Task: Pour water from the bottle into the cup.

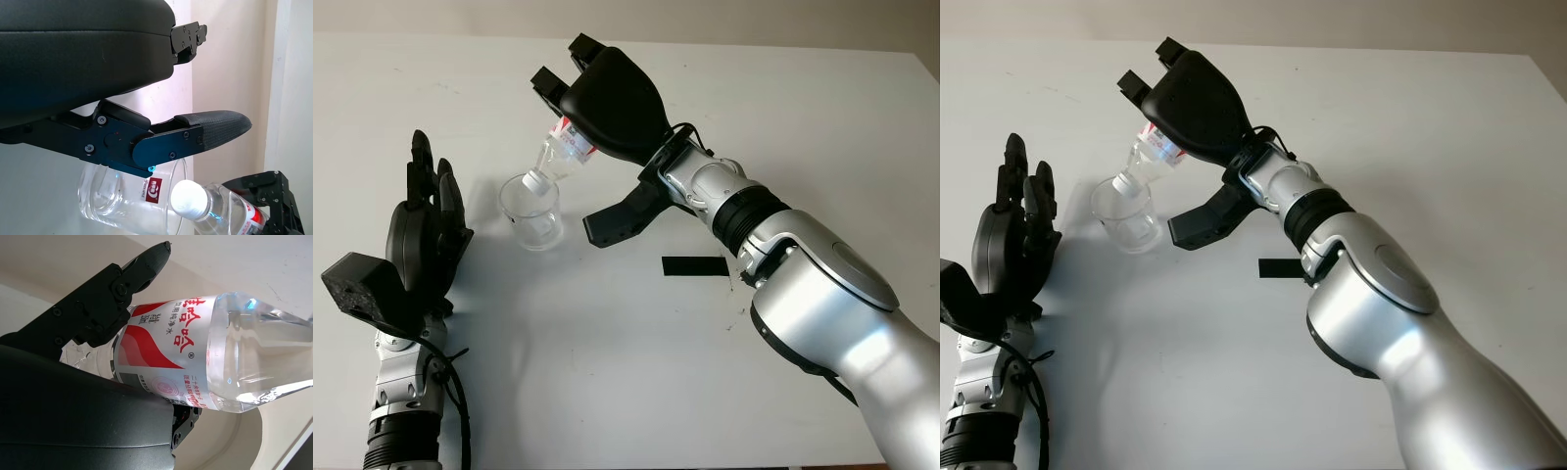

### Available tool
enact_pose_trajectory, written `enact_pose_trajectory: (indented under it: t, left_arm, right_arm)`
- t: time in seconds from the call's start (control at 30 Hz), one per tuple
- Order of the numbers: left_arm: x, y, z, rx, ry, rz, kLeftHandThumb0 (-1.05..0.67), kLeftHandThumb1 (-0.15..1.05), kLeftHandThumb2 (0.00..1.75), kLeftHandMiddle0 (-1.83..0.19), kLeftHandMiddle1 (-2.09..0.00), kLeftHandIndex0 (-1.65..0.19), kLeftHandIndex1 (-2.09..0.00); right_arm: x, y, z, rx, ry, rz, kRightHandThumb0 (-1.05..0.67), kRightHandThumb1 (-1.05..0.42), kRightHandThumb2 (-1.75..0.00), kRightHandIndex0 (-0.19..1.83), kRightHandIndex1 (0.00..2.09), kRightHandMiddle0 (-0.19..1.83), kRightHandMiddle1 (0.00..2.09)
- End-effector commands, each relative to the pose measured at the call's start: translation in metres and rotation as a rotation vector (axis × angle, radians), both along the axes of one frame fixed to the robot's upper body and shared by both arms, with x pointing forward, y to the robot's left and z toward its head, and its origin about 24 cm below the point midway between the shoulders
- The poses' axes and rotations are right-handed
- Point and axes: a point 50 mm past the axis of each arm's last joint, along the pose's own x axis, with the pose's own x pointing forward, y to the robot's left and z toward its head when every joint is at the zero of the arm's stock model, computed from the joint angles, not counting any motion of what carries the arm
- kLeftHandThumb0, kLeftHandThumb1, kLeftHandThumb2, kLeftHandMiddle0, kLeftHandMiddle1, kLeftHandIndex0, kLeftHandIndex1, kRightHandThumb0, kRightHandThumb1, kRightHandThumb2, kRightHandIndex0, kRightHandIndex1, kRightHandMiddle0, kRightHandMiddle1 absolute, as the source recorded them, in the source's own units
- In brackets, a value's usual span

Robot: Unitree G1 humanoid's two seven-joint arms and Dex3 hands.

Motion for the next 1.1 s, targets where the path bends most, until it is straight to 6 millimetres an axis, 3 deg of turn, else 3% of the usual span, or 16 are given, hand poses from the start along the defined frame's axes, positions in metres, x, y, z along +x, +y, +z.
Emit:
enact_pose_trajectory:
  t: [0.0,0.1,0.27,0.4,0.63,0.77,0.93,1.07]
  left_arm:
    - [-0.001,0.002,0.001,0.010,-0.009,0.006,-0.82,1.05,0.63,0.15,-0.05,0.19,-0.05]
    - [-0.001,0.002,0.002,0.007,-0.011,0.005,-0.81,1.05,0.64,0.15,-0.05,0.19,-0.05]
    - [-0.002,0.002,0.002,0.002,-0.013,0.004,-0.81,1.05,0.63,0.15,-0.05,0.19,-0.05]
    - [-0.003,0.003,0.002,0.007,-0.012,0.005,-0.81,1.05,0.63,0.15,-0.05,0.19,-0.05]
    - [-0.005,0.005,0.001,0.015,-0.005,0.000,-0.80,1.05,0.64,0.15,-0.05,0.19,-0.05]
    - [-0.005,0.006,0.001,0.012,-0.011,0.001,-0.80,1.05,0.64,0.15,-0.05,0.19,-0.04]
    - [-0.004,0.006,0.000,0.007,-0.011,-0.005,-0.80,1.05,0.63,0.15,-0.06,0.18,-0.05]
    - [-0.005,0.007,-0.001,0.006,-0.011,-0.009,-0.80,1.05,0.64,0.16,-0.05,0.19,-0.03]
  right_arm:
    - [0.001,-0.001,0.012,0.067,0.006,0.006,-0.37,-1.01,-0.05,1.11,2.09,0.48,2.09]
    - [0.005,-0.002,0.013,0.285,0.244,0.007,-0.27,-1.03,-0.07,1.07,2.09,0.33,2.09]
    - [0.013,-0.014,0.016,0.617,0.583,0.019,-0.16,-1.05,-0.18,1.05,2.09,0.30,2.09]
    - [0.018,-0.030,0.013,0.867,0.786,0.067,-0.13,-1.03,-0.13,1.15,2.09,0.92,2.09]
    - [0.022,-0.058,0.001,1.139,1.070,0.182,-0.16,-1.04,-0.18,1.20,2.09,1.27,2.09]
    - [0.022,-0.075,-0.014,1.300,1.274,0.295,-0.15,-1.05,-0.24,1.23,2.09,1.30,2.09]
    - [0.013,-0.089,-0.029,1.376,1.439,0.405,-0.13,-1.05,-0.33,1.31,2.09,1.34,2.09]
    - [0.001,-0.095,-0.041,1.387,1.516,0.450,-0.16,-1.05,-0.34,1.38,2.09,1.14,2.09]
